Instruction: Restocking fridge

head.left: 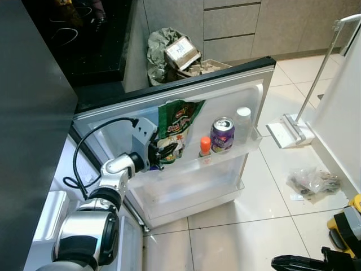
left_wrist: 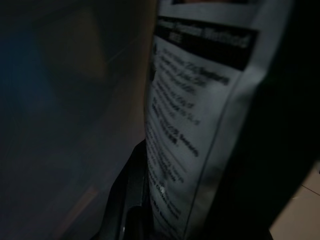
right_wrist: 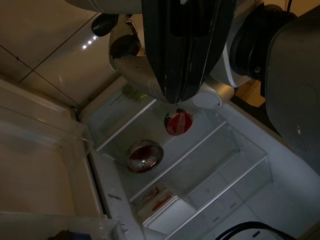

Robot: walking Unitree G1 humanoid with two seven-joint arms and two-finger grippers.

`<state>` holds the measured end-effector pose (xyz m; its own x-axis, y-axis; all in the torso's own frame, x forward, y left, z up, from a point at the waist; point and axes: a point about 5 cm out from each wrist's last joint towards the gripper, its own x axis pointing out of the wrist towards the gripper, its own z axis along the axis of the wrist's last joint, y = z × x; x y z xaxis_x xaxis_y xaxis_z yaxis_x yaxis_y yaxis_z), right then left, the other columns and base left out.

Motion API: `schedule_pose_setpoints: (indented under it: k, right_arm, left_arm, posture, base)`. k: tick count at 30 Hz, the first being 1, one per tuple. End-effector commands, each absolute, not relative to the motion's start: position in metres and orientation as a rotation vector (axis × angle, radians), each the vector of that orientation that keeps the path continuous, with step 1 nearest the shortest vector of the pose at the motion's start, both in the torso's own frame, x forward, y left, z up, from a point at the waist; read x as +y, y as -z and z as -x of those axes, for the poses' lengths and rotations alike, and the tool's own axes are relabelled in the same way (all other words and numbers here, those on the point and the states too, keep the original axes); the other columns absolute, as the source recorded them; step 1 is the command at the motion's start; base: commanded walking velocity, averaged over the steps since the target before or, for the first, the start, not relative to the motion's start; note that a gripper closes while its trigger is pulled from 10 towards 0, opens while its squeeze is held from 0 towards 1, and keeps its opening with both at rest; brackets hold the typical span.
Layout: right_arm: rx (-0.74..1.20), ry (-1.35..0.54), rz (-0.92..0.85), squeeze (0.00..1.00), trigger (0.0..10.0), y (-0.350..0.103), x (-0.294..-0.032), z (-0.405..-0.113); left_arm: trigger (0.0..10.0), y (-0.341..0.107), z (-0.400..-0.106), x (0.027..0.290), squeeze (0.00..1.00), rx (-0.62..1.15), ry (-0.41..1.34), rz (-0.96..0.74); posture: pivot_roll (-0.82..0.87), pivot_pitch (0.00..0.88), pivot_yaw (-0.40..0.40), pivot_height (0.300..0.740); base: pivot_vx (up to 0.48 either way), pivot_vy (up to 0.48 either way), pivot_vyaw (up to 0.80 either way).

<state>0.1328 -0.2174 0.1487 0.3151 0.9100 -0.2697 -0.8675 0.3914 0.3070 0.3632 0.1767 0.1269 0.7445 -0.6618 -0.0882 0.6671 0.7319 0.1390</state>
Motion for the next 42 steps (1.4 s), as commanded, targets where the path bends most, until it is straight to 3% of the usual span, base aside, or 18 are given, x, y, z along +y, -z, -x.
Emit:
schedule_pose_setpoints:
  k: [1, 2, 14, 15, 16, 17, 18, 29, 42]
  right_arm:
    - [0.437, -1.189, -0.108, 0.00, 10.0, -0.151, -0.215, -0.131]
    - [0.437, -1.189, -0.108, 0.00, 10.0, -0.151, -0.215, -0.131]
    - [0.436, -1.187, -0.107, 0.00, 10.0, -0.151, -0.216, -0.133]
    - [0.435, -1.187, -0.107, 0.00, 10.0, -0.151, -0.216, -0.133]
    - [0.433, -1.188, -0.106, 0.00, 10.0, -0.151, -0.215, -0.134]
    - [0.432, -1.188, -0.106, 0.00, 10.0, -0.150, -0.215, -0.135]
    - [0.431, -1.188, -0.106, 0.00, 10.0, -0.150, -0.215, -0.135]
    - [0.409, -1.189, -0.097, 0.00, 10.0, -0.149, -0.214, -0.144]
    - [0.368, -1.200, -0.080, 0.00, 10.0, -0.147, -0.210, -0.160]
  left_arm:
    - [10.0, -0.129, -0.363, 0.190, 0.67, 0.042, 0.694, -0.164]
    - [10.0, -0.127, -0.362, 0.190, 1.00, 0.050, 0.699, -0.154]
    - [10.0, -0.139, -0.367, 0.190, 1.00, -0.016, 0.670, -0.130]
    - [10.0, -0.143, -0.368, 0.191, 0.96, -0.032, 0.670, -0.120]
    - [10.0, -0.149, -0.370, 0.191, 0.57, -0.057, 0.678, -0.105]
    - [10.0, -0.152, -0.371, 0.191, 0.57, -0.073, 0.685, -0.095]
    - [10.0, -0.157, -0.372, 0.190, 0.00, -0.097, 0.701, -0.088]
    - [10.0, -0.182, -0.373, 0.192, 0.00, -0.192, 0.830, -0.083]
    - [10.0, -0.220, -0.377, 0.215, 0.00, -0.343, 0.741, -0.114]
  posture:
    - [-0.27, 0.120, 0.078, 0.740]
    - [-0.27, 0.121, 0.078, 0.740]
    - [-0.27, 0.114, 0.078, 0.740]
    - [-0.27, 0.113, 0.078, 0.740]
    - [-0.27, 0.108, 0.078, 0.740]
    - [-0.26, 0.107, 0.078, 0.740]
    - [-0.26, 0.104, 0.079, 0.740]
    - [-0.25, 0.071, 0.082, 0.740]
    - [-0.22, 0.021, 0.084, 0.740]
  base:
    - [0.000, 0.000, 0.00]
    - [0.000, 0.000, 0.00]
    - [0.000, 0.000, 0.00]
    - [0.000, 0.000, 0.00]
    - [0.000, 0.000, 0.00]
    - [0.000, 0.000, 0.00]
    - [0.000, 0.000, 0.00]
    - [0.000, 0.000, 0.00]
    - [0.000, 0.000, 0.00]
